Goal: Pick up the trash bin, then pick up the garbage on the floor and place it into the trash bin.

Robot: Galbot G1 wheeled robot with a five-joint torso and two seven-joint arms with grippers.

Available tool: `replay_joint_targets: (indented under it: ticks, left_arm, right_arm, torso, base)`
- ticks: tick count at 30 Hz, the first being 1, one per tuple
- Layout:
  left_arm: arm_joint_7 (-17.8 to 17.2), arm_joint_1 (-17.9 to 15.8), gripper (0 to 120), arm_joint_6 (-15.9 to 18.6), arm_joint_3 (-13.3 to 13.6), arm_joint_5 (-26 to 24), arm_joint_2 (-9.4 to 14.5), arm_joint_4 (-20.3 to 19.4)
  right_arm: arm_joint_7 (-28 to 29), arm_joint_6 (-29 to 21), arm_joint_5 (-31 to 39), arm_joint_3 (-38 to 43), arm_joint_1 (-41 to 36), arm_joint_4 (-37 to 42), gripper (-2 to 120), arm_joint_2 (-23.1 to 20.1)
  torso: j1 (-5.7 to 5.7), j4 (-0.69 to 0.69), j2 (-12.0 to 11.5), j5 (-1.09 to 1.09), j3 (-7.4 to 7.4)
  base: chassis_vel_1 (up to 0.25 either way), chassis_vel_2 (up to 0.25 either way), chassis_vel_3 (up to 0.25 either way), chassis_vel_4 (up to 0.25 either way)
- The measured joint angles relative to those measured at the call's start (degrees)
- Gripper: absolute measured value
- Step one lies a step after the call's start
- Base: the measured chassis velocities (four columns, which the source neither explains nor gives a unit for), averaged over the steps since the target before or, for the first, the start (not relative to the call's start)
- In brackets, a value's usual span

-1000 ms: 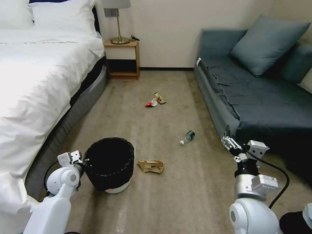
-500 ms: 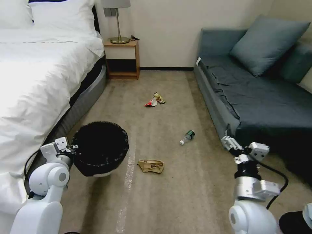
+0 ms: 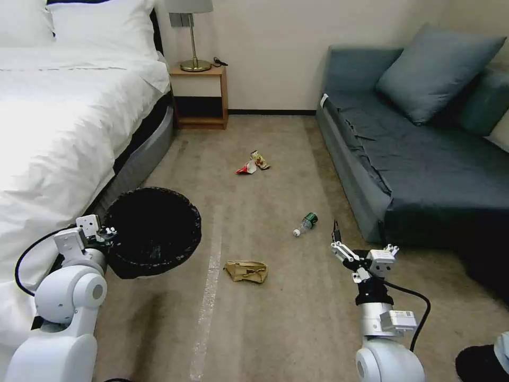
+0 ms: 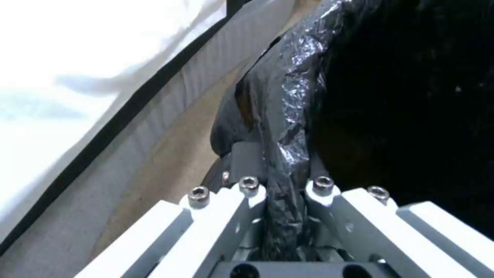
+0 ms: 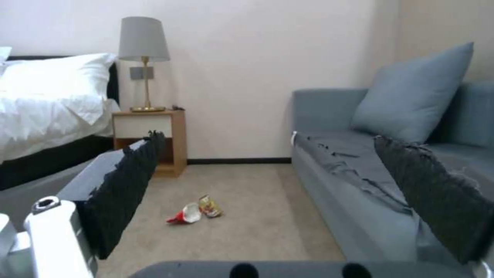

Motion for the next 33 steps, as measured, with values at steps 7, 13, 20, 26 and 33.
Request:
replay_joint_targets:
  ticks: [7, 13, 20, 26, 33]
  left_arm:
    - [0.2, -0.8, 3, -0.2, 0.5, 0.3, -0.9, 1.5]
    - [0.2, -1.4, 3, -0.3, 0.7, 0.3, -1.0, 2.1]
    - [0.3, -2.0, 3, -0.4, 0.8, 0.3, -1.0, 2.7]
    - [0.3, -2.0, 3, -0.5, 0.8, 0.3, -1.0, 2.8]
    - [0.5, -1.8, 3, -0.6, 0.7, 0.1, -1.1, 2.7]
  right_arm:
    - [-0.5, 1.0, -1.2, -0.1, 0.4, -1.4, 100, 0.6]
    - [-0.8, 1.0, -1.7, -0.3, 1.1, -1.8, 100, 1.1]
    - [-0.9, 0.9, -2.2, -0.5, 1.6, -2.2, 100, 1.3]
    - [-1.1, 1.1, -2.7, -0.5, 1.9, -2.6, 100, 1.3]
    - [-3.8, 3.7, -5.6, 0.0, 3.4, -4.5, 100, 0.0]
  torso:
    - [0.0, 0.0, 0.0, 0.0, 0.0]
    - [-0.01, 0.0, 0.0, 0.0, -0.01]
    - [0.0, -0.01, 0.0, 0.0, 0.0]
    - [0.0, 0.0, 0.0, 0.0, 0.0]
    - [0.01, -0.01, 0.0, 0.0, 0.01]
  base:
    - [0.0, 0.0, 0.0, 0.0]
    - [-0.046, 0.036, 0.039, -0.053]
    - [-0.201, 0.171, 0.182, -0.191]
    - [-0.22, 0.224, 0.232, -0.217]
    - [-0.131, 0.138, 0.125, -0.123]
